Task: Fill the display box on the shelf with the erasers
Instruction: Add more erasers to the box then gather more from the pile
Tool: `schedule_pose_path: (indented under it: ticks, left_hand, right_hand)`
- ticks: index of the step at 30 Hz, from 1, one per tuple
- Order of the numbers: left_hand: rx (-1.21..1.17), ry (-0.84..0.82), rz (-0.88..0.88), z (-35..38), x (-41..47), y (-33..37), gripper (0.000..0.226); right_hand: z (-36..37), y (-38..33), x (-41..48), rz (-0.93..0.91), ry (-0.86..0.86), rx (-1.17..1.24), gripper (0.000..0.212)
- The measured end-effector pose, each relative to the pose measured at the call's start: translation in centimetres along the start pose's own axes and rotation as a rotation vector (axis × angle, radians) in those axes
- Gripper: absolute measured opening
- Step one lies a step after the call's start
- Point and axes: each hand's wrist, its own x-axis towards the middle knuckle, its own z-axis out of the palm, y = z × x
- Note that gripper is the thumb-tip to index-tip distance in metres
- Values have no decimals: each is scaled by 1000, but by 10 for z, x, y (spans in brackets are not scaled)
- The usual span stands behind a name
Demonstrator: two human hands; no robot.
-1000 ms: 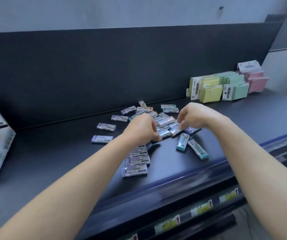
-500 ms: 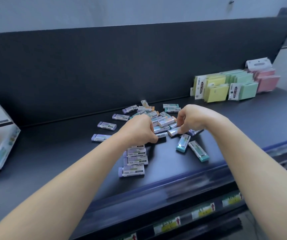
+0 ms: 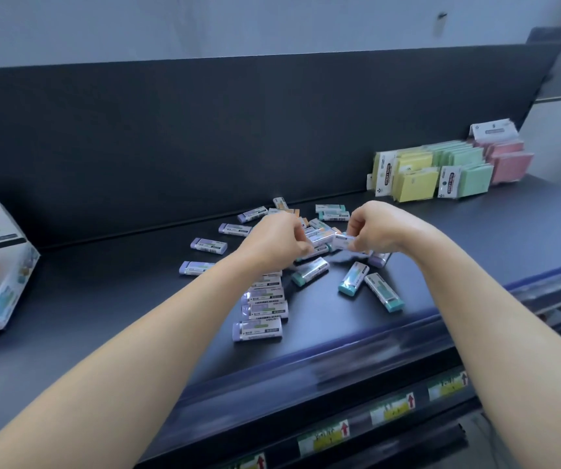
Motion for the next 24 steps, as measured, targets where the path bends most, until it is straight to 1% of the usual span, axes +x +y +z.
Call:
schedule_pose_path:
  ticks: [1,3,5,8,10,12,15,16,17,19,21,24]
  left_hand:
    - [4,41,7,2,5,3,15]
    - [31,61,7,8,13,10,18]
    - [76,46,6,15,21,14,23]
    - [146,47,8,21,27,19,32]
    - [156,64,28,21,28,22,36]
    - [146,71,45,21,27,25,34]
    - [144,91,59,20,25,22,8]
    - [115,107,46,18,25,18,3]
    - [64,120,29,13,24,13,4]
    - [-52,133,-8,-4,18,0,15]
    - [-147,145,-42,-27,4,-16,14]
    - [-286,197,-127,-66,-27,-49,12]
  right_hand:
    - [0,2,1,2,30,34,7]
    - [-1,6,1,-2,79,107,9]
    - [-3,9,-1,-10,89,169,20]
    - [-6,15,-5,-15,72,267,43]
    - [-8,18,-7,-16,84,304,48]
    - [-9,19,-7,-4,104,332,46]
    - [-8,14,-2,15,151,381,40]
    - [-7,11,1,16,168,414,36]
    - [-6,7,3,14,182,455,33]
    - [-4,-7,10,-2,207,529,26]
    - [1,-29,17,-51,217,564,20]
    - [13,-77,26,-142,191,597,18]
